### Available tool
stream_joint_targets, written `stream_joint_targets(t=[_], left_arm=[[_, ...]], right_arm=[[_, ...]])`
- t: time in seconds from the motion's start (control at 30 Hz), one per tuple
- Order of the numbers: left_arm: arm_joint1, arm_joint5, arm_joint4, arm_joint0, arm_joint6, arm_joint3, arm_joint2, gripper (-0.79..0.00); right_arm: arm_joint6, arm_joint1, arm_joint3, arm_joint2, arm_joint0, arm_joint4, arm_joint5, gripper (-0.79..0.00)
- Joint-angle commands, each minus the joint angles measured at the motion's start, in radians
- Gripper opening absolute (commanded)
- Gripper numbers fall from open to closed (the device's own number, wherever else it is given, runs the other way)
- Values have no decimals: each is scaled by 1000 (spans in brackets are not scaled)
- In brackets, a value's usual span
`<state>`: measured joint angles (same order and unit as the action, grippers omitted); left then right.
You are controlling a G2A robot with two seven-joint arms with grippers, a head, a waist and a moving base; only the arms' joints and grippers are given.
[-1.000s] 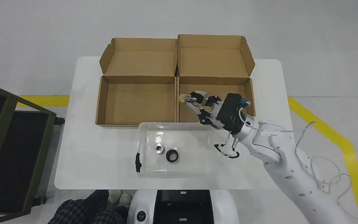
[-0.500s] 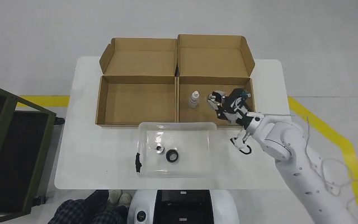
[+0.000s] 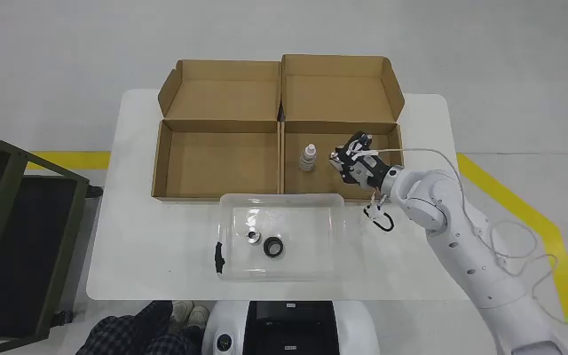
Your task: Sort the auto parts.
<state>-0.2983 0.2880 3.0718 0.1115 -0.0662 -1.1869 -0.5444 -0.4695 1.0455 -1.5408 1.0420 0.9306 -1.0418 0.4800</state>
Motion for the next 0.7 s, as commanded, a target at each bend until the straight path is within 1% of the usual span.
stream_joint_targets(t=[0.0,0.2,0.53,0.57,0.6,0.63,0.67], left_arm=[[0,0,0,0,0,0,0,0],[0,0,0,0,0,0,0,0],[0,0,0,0,0,0,0,0],[0,0,0,0,0,0,0,0],[0,0,0,0,0,0,0,0],[0,0,0,0,0,0,0,0],[0,0,0,0,0,0,0,0]], right_arm=[[-16,5,26,-16,-24,3,7,-785],[-35,28,114,-69,-91,12,15,-785],[-31,52,187,-122,-127,-17,-5,-785],[-30,53,189,-123,-128,-18,-5,-727],[-28,55,194,-124,-128,-19,-5,-619],[-28,56,197,-124,-128,-19,-6,-539],[-28,56,198,-124,-128,-19,-5,-514]])
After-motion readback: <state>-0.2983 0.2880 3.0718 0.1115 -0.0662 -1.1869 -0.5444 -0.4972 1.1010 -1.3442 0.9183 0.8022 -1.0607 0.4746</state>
